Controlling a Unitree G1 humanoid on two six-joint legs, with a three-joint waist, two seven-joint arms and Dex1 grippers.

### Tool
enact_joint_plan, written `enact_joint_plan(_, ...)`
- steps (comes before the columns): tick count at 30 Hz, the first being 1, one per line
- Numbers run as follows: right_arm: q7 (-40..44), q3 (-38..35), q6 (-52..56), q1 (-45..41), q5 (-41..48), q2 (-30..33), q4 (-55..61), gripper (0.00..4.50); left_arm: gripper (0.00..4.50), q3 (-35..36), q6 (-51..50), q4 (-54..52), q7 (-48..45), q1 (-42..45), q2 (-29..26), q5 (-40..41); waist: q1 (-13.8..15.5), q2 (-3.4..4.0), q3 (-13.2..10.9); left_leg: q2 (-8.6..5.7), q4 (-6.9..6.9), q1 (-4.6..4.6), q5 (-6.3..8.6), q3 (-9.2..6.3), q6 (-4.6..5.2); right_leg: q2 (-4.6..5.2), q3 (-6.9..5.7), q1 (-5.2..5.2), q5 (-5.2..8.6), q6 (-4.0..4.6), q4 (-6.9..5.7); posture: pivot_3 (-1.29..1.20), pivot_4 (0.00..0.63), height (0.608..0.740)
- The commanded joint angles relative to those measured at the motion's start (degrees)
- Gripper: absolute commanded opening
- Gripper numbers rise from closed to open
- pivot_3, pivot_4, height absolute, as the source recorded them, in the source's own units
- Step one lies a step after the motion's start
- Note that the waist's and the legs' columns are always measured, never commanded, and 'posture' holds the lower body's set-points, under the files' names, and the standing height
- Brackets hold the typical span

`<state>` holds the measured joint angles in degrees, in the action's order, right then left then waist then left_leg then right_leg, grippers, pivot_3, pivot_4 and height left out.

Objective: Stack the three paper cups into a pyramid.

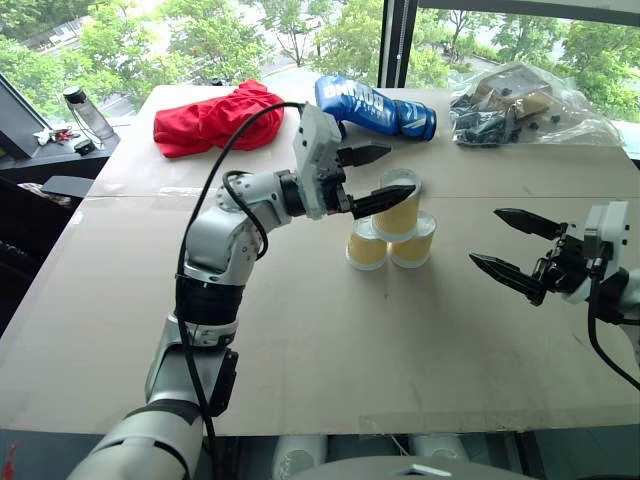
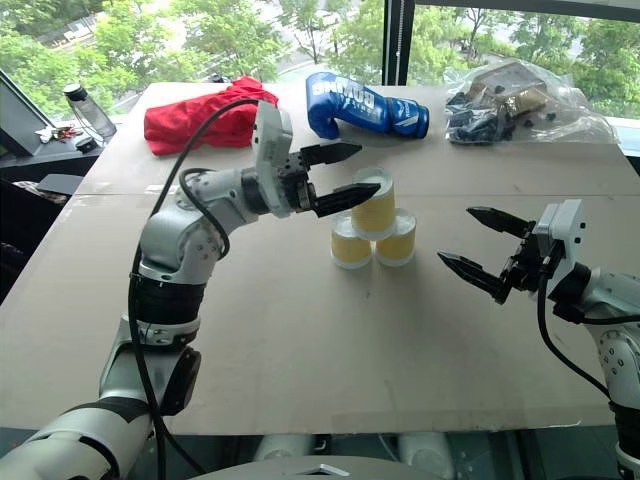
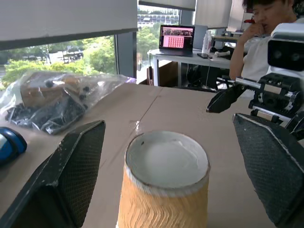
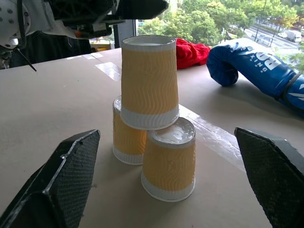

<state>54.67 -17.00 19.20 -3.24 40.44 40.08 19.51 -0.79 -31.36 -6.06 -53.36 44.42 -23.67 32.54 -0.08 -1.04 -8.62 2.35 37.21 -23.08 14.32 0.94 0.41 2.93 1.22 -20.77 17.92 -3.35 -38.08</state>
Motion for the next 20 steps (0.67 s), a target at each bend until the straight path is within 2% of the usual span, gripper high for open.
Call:
enact_joint_plan(1,1.4,-0.7,-4.5,1.7,-3.1,-0.8,-3.1,4.5,4.4,7.3,-5.2,-7.4,3.1,-3.3,-2.1,7.5,-0.1,0.0,0.0,0.0,0.0,0.0,0.0,0.0,0.0,0.0,0.0,0.0,0.0,0.0,0.0,0.0,0.15,0.74)
enact_joint_plan(9,3.1,3.9,-14.7,2.9,-11.4,-5.6,-15.1,4.5,4.4,8.8,-5.1,-20.7,8.8,-32.5,-10.6,0.6,-0.7,0.09,0.0,0.1,-0.08,0.2,0.0,0.12,-0.01,-0.02,0.15,0.05,0.0,0.0,-0.07,0.0,0.15,0.74)
enact_joint_plan(13,4.5,6.0,-20.3,3.6,-15.5,-6.9,-22.1,4.5,4.4,9.6,-0.1,-22.9,14.0,-43.0,-8.0,-3.1,0.1,0.09,0.0,0.09,-0.07,0.21,0.07,0.11,0.11,0.11,0.11,0.13,0.01,0.0,-0.02,0.0,0.15,0.74)
enact_joint_plan(18,5.8,7.6,-25.5,3.0,-19.0,-7.0,-29.5,4.5,4.4,5.9,6.0,-21.0,18.0,-50.7,-7.4,-12.2,0.1,0.12,0.0,-0.01,-0.02,0.34,0.14,0.18,0.23,0.15,0.19,0.25,0.0,0.02,-0.02,0.0,0.15,0.74)
enact_joint_plan(20,6.7,7.7,-25.9,2.2,-18.9,-6.8,-30.7,4.5,4.4,5.1,6.1,-20.7,18.8,-51.7,-7.2,-13.3,0.1,0.12,0.0,-0.03,-0.02,0.37,0.14,0.15,0.24,0.14,0.16,0.29,0.0,0.02,-0.02,0.0,0.15,0.74)
